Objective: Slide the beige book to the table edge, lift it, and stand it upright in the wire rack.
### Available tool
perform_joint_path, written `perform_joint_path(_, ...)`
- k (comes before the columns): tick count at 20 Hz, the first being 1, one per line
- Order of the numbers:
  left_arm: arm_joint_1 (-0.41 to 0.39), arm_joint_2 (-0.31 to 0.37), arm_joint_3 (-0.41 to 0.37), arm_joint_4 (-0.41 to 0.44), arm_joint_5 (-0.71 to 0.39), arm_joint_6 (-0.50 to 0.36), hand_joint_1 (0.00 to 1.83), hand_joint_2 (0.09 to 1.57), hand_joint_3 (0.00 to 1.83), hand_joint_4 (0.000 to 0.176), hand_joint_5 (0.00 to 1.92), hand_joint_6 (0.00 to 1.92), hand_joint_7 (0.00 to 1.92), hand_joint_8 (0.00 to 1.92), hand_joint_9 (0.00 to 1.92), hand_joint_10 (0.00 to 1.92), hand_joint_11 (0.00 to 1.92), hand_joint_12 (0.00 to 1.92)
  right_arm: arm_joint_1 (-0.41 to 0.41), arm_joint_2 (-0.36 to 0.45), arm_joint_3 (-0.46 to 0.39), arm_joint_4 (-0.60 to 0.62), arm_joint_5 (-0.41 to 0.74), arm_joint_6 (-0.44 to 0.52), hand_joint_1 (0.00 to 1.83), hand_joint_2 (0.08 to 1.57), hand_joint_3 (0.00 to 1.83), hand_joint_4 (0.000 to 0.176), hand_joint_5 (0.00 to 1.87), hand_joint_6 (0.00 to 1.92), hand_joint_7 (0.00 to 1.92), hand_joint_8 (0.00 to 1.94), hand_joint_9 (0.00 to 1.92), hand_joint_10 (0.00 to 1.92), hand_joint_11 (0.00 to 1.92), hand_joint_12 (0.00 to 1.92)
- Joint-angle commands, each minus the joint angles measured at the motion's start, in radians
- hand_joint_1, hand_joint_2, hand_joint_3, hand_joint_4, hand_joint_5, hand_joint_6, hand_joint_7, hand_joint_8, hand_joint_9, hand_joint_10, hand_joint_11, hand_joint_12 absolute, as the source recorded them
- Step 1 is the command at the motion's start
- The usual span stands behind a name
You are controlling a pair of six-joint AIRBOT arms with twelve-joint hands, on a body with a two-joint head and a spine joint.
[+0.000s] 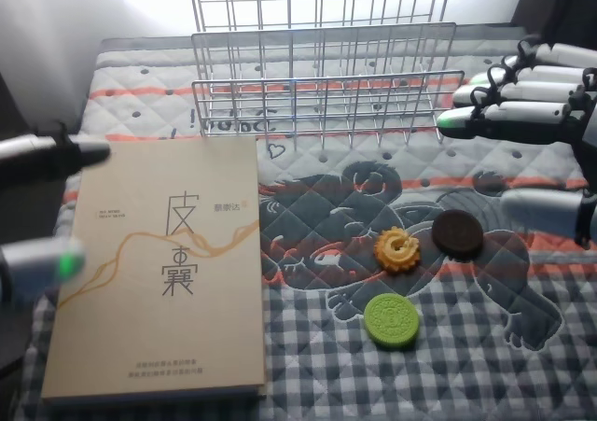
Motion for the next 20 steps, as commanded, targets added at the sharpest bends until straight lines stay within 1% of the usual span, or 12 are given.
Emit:
perform_joint_path(1,-0.007,0.003,0.001,-0.007,-0.123,-0.004,0.0,1.27,0.01,0.149,0.36,0.0,0.38,0.0,0.37,0.02,0.13,0.55,0.014,-0.001,0.003,0.026,0.11,0.003,0.06,1.39,0.01,0.057,0.35,0.0,0.29,0.0,0.25,0.02,0.0,0.69)
perform_joint_path(2,-0.007,0.003,0.001,-0.009,-0.123,-0.004,0.0,1.27,0.01,0.154,0.37,0.0,0.38,0.0,0.37,0.02,0.13,0.55,0.016,-0.004,0.004,0.026,0.11,0.003,0.06,1.4,0.0,0.047,0.37,0.0,0.31,0.0,0.28,0.01,0.0,0.79)
perform_joint_path(6,0.006,0.015,-0.003,-0.043,-0.153,-0.004,0.0,1.27,0.0,0.152,0.41,0.01,0.42,0.01,0.38,0.01,0.12,0.55,0.105,-0.053,0.025,-0.083,0.0,0.003,0.06,1.41,0.0,0.046,0.39,0.01,0.33,0.01,0.31,0.01,0.03,0.74)
perform_joint_path(7,0.024,0.027,-0.009,-0.054,-0.173,-0.004,0.0,1.27,0.0,0.11,0.45,0.0,0.39,0.0,0.35,0.0,0.07,0.56,0.131,-0.07,0.033,-0.129,-0.038,0.003,0.03,1.41,0.0,0.057,0.39,0.0,0.34,0.0,0.34,0.0,0.11,0.7)
perform_joint_path(8,0.035,0.035,-0.014,-0.061,-0.191,-0.004,0.0,1.28,0.0,0.099,0.43,0.0,0.36,0.0,0.31,0.0,0.01,0.62,0.153,-0.086,0.04,-0.168,-0.063,0.003,0.05,1.4,0.0,0.043,0.39,0.0,0.32,0.0,0.32,0.0,0.14,0.64)
perform_joint_path(9,0.051,0.044,-0.021,-0.072,-0.217,-0.004,0.0,1.27,0.0,0.142,0.36,0.0,0.34,0.0,0.29,0.0,0.0,0.65,0.173,-0.105,0.052,-0.219,-0.09,0.003,0.11,1.39,0.0,0.039,0.4,0.0,0.32,0.0,0.32,0.0,0.15,0.62)
perform_joint_path(10,0.064,0.049,-0.025,-0.084,-0.243,-0.004,0.04,1.27,0.0,0.156,0.33,0.0,0.33,0.0,0.29,0.0,0.0,0.68,0.183,-0.12,0.057,-0.248,-0.109,0.003,0.13,1.4,0.0,0.025,0.4,0.0,0.31,0.0,0.32,0.0,0.16,0.62)
perform_joint_path(11,0.07,0.05,-0.027,-0.092,-0.261,-0.004,0.07,1.25,0.0,0.159,0.3,0.0,0.3,0.0,0.27,0.0,0.0,0.68,0.189,-0.128,0.057,-0.264,-0.121,0.003,0.11,1.4,0.0,0.052,0.35,0.0,0.27,0.0,0.28,0.0,0.15,0.52)
perform_joint_path(12,0.079,0.054,-0.031,-0.1,-0.284,-0.004,0.09,1.25,0.0,0.17,0.27,0.0,0.27,0.0,0.25,0.0,0.0,0.68,0.198,-0.141,0.058,-0.286,-0.139,0.003,0.12,1.39,0.0,0.058,0.34,0.0,0.27,0.0,0.29,0.0,0.18,0.5)
perform_joint_path(15,0.11,0.065,-0.046,-0.11,-0.333,-0.009,0.13,1.22,0.0,0.176,0.14,0.0,0.16,0.0,0.18,0.0,0.0,0.53,0.216,-0.177,0.065,-0.341,-0.172,0.003,0.16,1.4,0.0,0.026,0.34,0.0,0.3,0.0,0.33,0.0,0.27,0.39)
perform_joint_path(17,0.144,0.069,-0.05,-0.118,-0.364,-0.037,0.2,1.18,0.0,0.176,0.16,0.0,0.14,0.0,0.16,0.0,0.0,0.39,0.221,-0.206,0.086,-0.392,-0.181,0.003,0.14,1.4,0.0,0.019,0.34,0.0,0.31,0.0,0.34,0.0,0.28,0.37)
perform_joint_path(20,0.213,0.077,-0.049,-0.145,-0.422,-0.11,0.25,1.17,0.0,0.176,0.18,0.0,0.14,0.0,0.17,0.0,0.0,0.39,0.241,-0.268,0.133,-0.488,-0.194,0.003,0.09,1.42,0.01,0.0,0.31,0.0,0.28,0.0,0.3,0.0,0.22,0.36)
